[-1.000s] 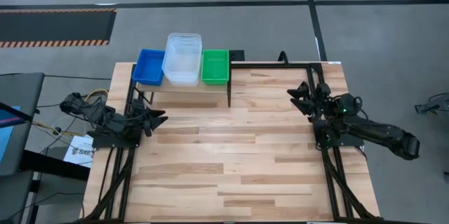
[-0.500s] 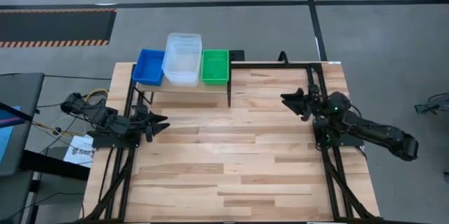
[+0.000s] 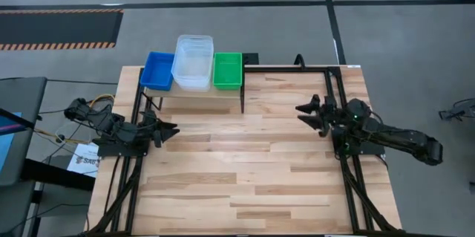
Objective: Stack baskets on shelf by color
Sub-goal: Return to Home Position
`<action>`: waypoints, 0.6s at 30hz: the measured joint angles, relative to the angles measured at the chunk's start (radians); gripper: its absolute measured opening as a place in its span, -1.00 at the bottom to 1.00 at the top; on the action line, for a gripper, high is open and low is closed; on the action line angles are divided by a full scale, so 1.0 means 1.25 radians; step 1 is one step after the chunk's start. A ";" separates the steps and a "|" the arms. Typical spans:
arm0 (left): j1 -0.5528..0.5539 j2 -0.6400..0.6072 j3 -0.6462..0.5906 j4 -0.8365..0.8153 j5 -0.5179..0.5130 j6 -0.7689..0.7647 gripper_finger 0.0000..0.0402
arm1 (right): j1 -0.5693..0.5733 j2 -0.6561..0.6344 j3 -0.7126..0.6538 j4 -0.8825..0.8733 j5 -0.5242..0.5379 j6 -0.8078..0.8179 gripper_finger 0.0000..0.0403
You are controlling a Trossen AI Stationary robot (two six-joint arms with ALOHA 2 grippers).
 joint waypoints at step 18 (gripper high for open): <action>-0.004 0.013 -0.072 0.309 0.139 0.426 0.12 | 0.124 0.001 0.000 -0.114 -0.052 -0.278 0.24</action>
